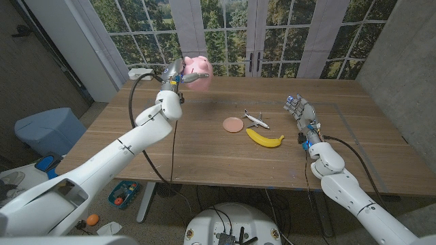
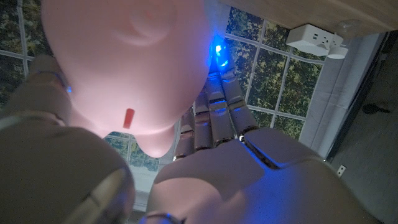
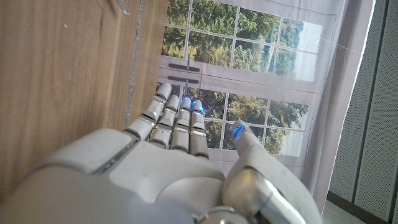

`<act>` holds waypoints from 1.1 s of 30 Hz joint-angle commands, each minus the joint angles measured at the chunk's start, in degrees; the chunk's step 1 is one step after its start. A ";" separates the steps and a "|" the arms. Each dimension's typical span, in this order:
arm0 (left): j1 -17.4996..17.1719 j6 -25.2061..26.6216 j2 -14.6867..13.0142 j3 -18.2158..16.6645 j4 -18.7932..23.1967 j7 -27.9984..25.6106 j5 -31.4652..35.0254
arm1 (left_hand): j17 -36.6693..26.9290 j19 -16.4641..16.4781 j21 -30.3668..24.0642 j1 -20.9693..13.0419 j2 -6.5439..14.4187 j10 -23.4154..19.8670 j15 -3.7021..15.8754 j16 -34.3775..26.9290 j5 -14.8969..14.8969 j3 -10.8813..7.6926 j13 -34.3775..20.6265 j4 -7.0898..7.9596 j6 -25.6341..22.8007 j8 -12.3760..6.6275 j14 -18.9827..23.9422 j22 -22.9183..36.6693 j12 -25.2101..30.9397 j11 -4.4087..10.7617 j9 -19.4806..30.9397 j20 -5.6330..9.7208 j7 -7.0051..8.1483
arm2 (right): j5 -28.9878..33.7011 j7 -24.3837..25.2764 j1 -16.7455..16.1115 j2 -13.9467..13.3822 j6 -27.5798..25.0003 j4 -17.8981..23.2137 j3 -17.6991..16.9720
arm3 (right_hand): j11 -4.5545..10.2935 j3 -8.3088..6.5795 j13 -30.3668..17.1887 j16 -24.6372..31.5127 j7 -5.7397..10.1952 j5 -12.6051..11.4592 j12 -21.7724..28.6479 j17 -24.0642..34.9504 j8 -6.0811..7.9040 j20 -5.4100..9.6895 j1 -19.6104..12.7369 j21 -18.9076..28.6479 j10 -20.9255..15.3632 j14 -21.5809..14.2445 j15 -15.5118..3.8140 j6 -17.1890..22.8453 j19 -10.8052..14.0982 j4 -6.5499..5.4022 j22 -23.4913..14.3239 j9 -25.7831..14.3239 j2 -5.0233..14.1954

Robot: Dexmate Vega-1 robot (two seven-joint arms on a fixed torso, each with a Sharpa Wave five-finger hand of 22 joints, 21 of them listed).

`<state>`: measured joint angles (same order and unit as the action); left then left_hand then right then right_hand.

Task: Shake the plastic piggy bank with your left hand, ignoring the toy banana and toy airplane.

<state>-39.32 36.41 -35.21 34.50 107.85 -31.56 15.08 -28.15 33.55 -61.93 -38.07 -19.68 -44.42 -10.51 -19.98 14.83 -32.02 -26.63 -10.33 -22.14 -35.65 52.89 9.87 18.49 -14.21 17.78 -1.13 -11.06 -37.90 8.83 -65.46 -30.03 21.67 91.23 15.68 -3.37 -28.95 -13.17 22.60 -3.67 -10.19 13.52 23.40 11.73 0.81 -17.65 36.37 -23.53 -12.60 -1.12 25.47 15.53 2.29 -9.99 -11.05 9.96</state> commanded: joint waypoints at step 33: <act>-5.51 -11.40 -1.61 -9.84 3.92 10.28 -14.61 | -7.34 -3.58 -0.47 -24.93 25.22 -25.33 23.89 0.17 7.37 -2.33 -16.34 0.19 -21.91 -7.11 18.67 0.12 -0.16 24.51 0.21 6.84 11.07 | 0.01 0.41 -2.27 -0.61 1.05 1.81 -0.81 | -0.05 -0.27 -0.27 -0.24 0.04 -0.36 -0.07 0.10 -0.16 -0.12 0.16 -0.49 -0.26 -0.44 0.30 0.52 0.82 0.24 -0.15 -0.21 0.31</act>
<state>-43.13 38.61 -31.43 29.04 110.72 -32.46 12.19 -29.91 33.70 -61.92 -38.07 -19.68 -44.75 -10.51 -19.62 14.83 -32.02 -27.86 -10.33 -22.16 -35.66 52.94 9.88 18.35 -14.28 17.78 -0.98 -11.05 -37.86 9.13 -66.52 -30.31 22.04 92.17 15.39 -3.38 -28.95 -13.17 22.60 -3.67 -10.19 13.52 23.40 11.73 0.61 -17.65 35.94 -23.54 -12.60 -1.12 25.47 16.17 2.29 -9.98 -11.05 9.96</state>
